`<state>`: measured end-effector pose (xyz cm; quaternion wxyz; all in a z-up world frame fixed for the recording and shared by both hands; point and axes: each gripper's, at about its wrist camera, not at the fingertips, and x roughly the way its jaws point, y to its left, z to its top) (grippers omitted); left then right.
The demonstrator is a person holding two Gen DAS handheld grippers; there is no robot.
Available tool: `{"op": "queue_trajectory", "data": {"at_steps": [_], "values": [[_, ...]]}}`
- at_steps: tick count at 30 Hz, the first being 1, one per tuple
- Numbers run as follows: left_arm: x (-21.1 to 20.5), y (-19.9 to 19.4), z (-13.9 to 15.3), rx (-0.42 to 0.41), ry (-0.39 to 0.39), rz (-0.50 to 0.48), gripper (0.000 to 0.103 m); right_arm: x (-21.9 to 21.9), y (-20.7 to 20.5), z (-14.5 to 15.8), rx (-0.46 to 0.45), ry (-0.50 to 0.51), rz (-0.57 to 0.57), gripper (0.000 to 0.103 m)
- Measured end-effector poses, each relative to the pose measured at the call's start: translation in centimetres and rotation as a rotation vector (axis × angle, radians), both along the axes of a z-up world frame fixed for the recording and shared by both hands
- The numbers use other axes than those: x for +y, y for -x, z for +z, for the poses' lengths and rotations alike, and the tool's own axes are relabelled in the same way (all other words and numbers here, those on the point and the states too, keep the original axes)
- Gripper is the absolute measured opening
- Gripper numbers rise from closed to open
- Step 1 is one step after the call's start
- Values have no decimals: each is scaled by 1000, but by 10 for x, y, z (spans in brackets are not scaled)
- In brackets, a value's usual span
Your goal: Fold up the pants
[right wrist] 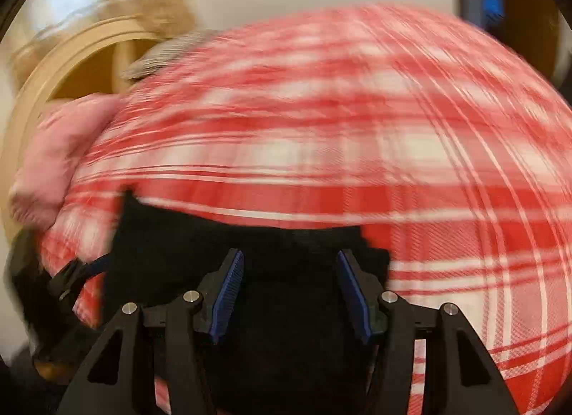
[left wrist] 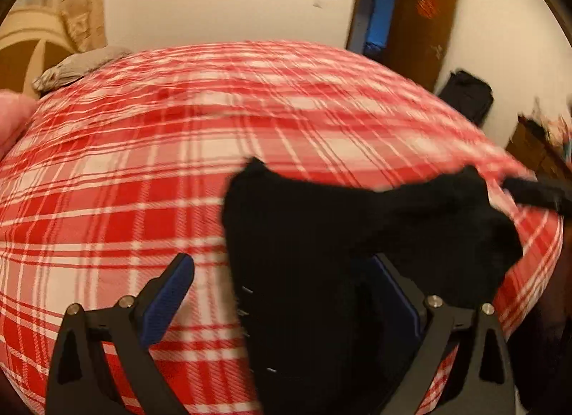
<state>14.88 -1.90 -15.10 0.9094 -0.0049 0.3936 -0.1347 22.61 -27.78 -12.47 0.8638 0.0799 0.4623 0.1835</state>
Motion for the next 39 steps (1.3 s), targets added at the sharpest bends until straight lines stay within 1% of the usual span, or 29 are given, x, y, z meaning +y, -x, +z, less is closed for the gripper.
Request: {"op": "queue_trajectory", "data": {"at_steps": [1,2,3,4,5,6,7,8,9,10,11,12,13,14,15,16,17,20,22,23,25,27,31,32,34,35,37,38,39], "values": [[-5,2,-4,8,-11,-19,100,-4,6,3,-7,-16,2,56],[-12,4,-10,22,-28,-47,100,-4,10,7,-13,-6,8,56],[-15,6,-15,30,-40,-61,100,0,18,11,-32,30,14,56],[-18,7,-18,29,-46,-67,100,3,24,16,-59,70,4,56],[-17,8,-18,27,-35,-69,100,5,37,25,-122,113,-11,56],[-15,8,-17,30,-18,-68,100,6,43,30,-152,115,-6,56],[-13,7,-14,28,-11,-63,100,8,48,35,-172,98,10,56],[-10,6,-10,14,-13,-51,100,8,57,43,-191,54,37,56],[-3,3,-3,-19,-11,-23,100,11,67,47,-204,3,78,56],[2,1,4,-43,-1,1,100,14,72,47,-202,-21,117,56],[10,-4,10,-59,19,28,100,20,78,42,-175,-25,170,56],[17,-11,17,-70,44,57,101,25,79,35,-145,-8,189,56],[22,-17,20,-79,53,77,103,28,80,26,-109,26,196,56],[25,-22,22,-85,51,96,103,29,80,9,-44,123,174,56],[27,-31,19,-76,29,123,103,28,82,-3,-9,166,169,56],[29,-38,16,-65,16,138,103,27,85,-8,-19,172,179,56],[29,-44,11,-49,8,145,103,24,91,-8,-59,175,190,56],[29,-58,-5,-8,5,162,103,18,95,-1,-50,184,180,56],[30,-63,-15,13,26,157,103,22,98,3,-37,238,203,56],[30,-62,-16,16,32,155,103,27,102,3,-37,288,226,56],[30,-62,-18,12,34,150,103,33,106,4,-43,334,239,56],[32,-61,-17,15,38,145,103,34,111,11,-63,323,247,56],[39,-52,-10,22,62,148,103,29,114,30,-149,231,224,56],[41,-46,-6,13,70,149,103,28,111,33,-171,196,214,56],[43,-33,2,-23,73,149,103,29,103,30,-170,167,219,56],[43,-27,5,-35,68,146,103,30,97,24,-156,184,210,56],[43,-18,9,-53,66,139,103,30,84,6,-116,262,173,56],[42,-15,9,-55,64,135,103,28,80,-3,-95,271,177,56],[40,-14,8,-49,60,127,103,26,81,-3,-115,258,180,56]]}}
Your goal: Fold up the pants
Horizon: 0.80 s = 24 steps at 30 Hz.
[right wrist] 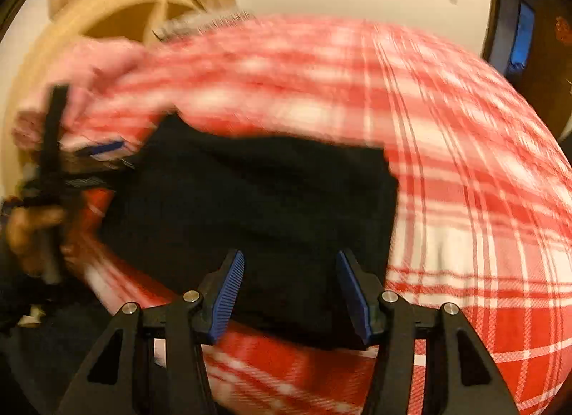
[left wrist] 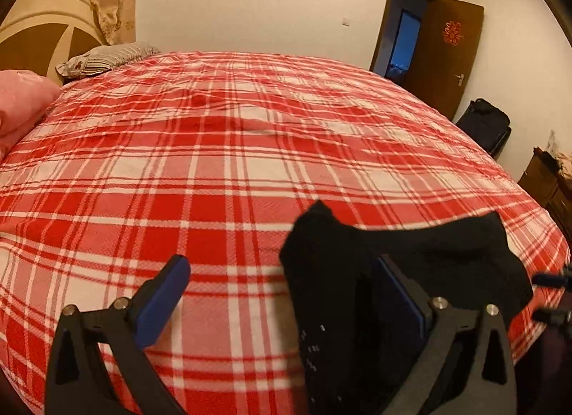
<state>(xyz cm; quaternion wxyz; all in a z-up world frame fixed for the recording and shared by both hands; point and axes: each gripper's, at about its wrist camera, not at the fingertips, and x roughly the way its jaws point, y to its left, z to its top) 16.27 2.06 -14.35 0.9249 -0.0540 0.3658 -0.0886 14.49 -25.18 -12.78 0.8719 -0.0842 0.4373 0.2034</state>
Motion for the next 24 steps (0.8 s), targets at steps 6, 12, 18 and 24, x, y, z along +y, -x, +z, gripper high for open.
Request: {"op": "queue_trajectory", "data": {"at_steps": [6,12,18,24], "values": [[-11,-6,-26,72,-41,-19,103,-14,10,22,-45,-96,-17,56],[-9,1,-20,85,-21,-15,103,-43,-5,35,-47,-193,-153,60],[-25,16,-7,51,-33,-84,103,-57,-28,17,35,-268,-222,60],[-28,8,-20,82,-44,-78,103,-53,-49,-8,106,-286,-235,60]]}}
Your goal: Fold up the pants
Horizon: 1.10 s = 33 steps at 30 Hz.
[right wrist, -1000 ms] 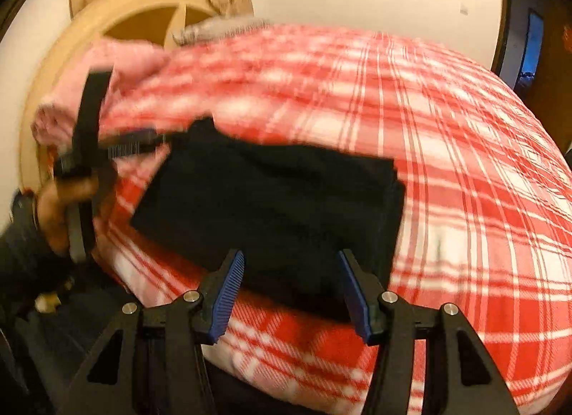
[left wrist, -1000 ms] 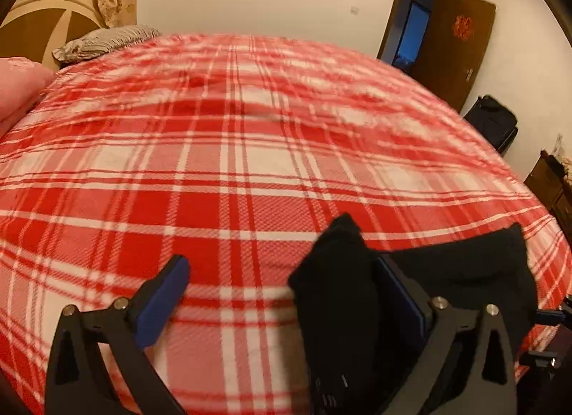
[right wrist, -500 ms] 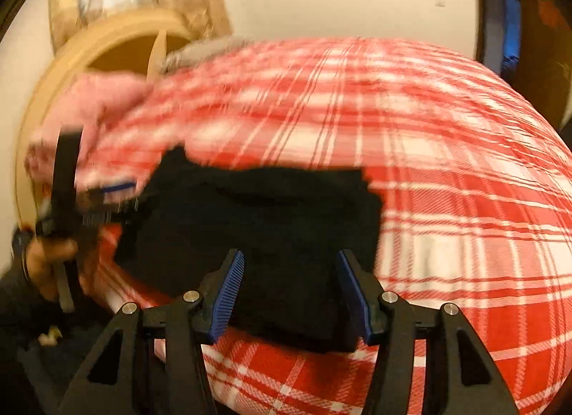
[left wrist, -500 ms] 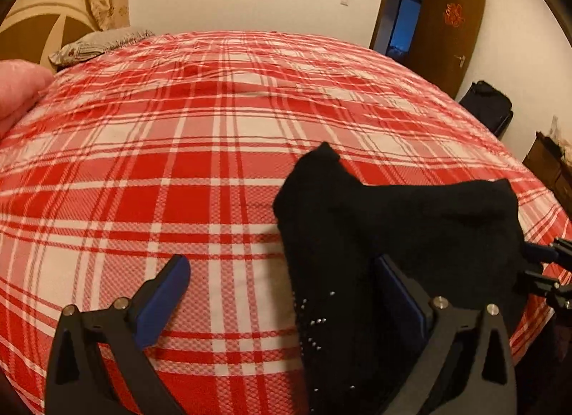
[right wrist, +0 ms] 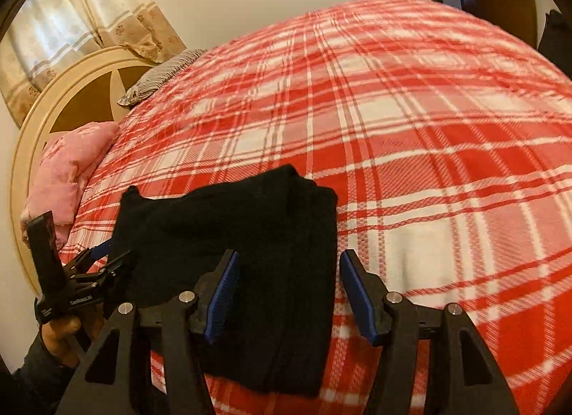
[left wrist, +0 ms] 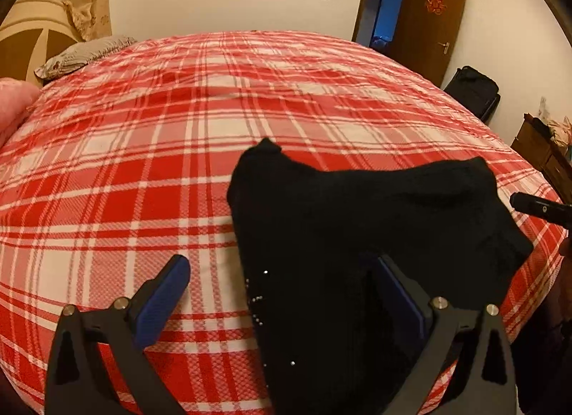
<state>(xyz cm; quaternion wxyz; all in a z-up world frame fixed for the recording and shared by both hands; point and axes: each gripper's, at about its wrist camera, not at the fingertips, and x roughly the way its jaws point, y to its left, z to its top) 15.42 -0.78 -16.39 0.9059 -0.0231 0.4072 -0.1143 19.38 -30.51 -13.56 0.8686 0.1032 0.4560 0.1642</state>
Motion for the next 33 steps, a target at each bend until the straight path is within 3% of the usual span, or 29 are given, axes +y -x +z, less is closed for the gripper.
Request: {"op": "queue_trajectory", "data": {"at_steps": [8,10,14,15,18,23,25,28,33], "values": [[1,-8,-7,9,37,-7,103,-5,-7,-11,9,-86,-18,57],[-1,-11,-7,7,34,-17,103,-4,-8,-11,12,-107,-5,47],[-2,-15,-8,8,43,-32,103,-6,-5,-9,6,-171,12,35],[-2,-15,-7,8,54,-42,100,-6,-4,-8,0,-177,16,33],[-2,-13,-4,12,104,-89,72,-5,1,-2,-26,-193,31,29],[11,-12,-4,26,197,-90,55,9,12,22,-92,-175,75,27],[17,-12,-4,30,239,-84,38,13,14,30,-104,-171,88,27],[22,-12,-2,33,275,-80,26,21,13,43,-120,-159,115,27],[29,-3,10,1,311,-56,23,49,-10,56,-117,-153,185,27]]}}
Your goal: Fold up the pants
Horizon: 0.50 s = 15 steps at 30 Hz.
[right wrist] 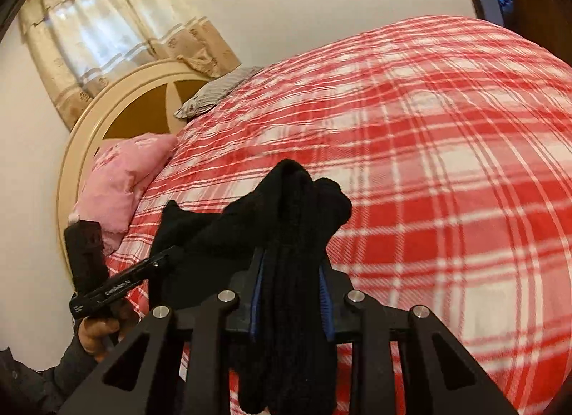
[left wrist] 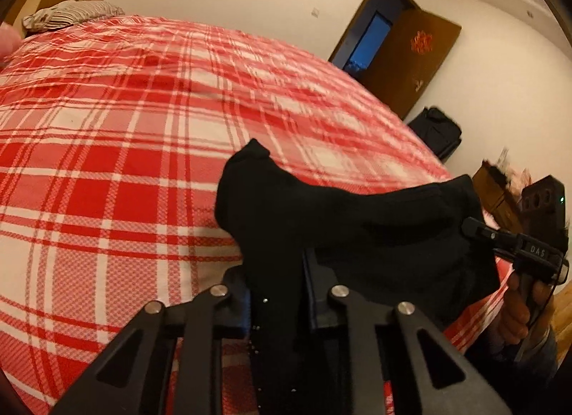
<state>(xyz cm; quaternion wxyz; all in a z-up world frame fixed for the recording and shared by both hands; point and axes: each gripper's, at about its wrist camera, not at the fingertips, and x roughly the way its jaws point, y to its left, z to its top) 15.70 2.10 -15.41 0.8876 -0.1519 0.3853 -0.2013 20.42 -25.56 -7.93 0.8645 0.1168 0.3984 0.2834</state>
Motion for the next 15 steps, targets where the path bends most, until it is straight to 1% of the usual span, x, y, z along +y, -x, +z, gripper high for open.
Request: {"op": "queue_trajectory", "data": {"at_steps": [4,8,12,15], "values": [[15,7,17,-46,10,37,23,41,-28,1,24,-7,86,27],[45,12,32,-71,11,101,23,99,-56,1,34,-10,180,27],[80,16,39,-107,-50,197,23,163,-76,1,24,-1,267,27],[109,22,42,-121,-91,273,23,202,-89,-3,29,-1,311,27]]}}
